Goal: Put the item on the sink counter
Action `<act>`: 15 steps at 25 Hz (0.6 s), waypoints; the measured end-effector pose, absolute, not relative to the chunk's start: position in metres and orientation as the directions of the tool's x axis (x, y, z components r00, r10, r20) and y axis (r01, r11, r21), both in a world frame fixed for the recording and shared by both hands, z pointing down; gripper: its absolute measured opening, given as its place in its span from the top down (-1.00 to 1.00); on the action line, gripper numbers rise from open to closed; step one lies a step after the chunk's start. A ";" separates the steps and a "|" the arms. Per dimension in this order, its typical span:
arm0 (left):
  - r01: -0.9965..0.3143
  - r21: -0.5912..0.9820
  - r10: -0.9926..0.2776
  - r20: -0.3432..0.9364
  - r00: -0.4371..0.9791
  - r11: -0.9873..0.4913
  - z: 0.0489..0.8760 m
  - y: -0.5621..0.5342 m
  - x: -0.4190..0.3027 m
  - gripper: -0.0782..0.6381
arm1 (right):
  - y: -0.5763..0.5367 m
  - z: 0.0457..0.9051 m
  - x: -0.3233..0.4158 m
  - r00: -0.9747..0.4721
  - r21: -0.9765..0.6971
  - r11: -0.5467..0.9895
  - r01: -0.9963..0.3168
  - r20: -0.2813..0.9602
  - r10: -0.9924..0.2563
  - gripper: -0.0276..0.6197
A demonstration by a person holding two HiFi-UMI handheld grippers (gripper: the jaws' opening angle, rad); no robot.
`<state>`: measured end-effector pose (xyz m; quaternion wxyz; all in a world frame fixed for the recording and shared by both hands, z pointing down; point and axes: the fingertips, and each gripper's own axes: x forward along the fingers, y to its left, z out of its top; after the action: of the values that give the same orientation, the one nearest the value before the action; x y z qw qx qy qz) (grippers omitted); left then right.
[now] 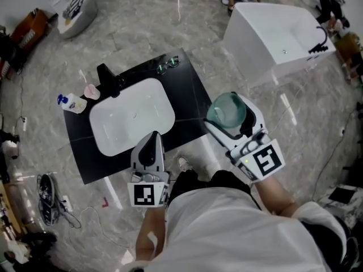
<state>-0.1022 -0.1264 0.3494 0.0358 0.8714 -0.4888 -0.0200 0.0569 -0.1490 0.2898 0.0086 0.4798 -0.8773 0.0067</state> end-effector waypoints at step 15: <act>-0.863 0.056 -0.864 -0.021 0.502 -0.503 0.325 -0.154 -0.076 0.78 | -0.170 0.281 0.080 -0.555 0.021 0.555 -0.831 0.023 -0.832 -0.33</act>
<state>-0.0758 -0.1537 0.3255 0.0191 0.8665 -0.4984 -0.0230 0.0800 -0.1702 0.2808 0.0148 0.4716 -0.8817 -0.0038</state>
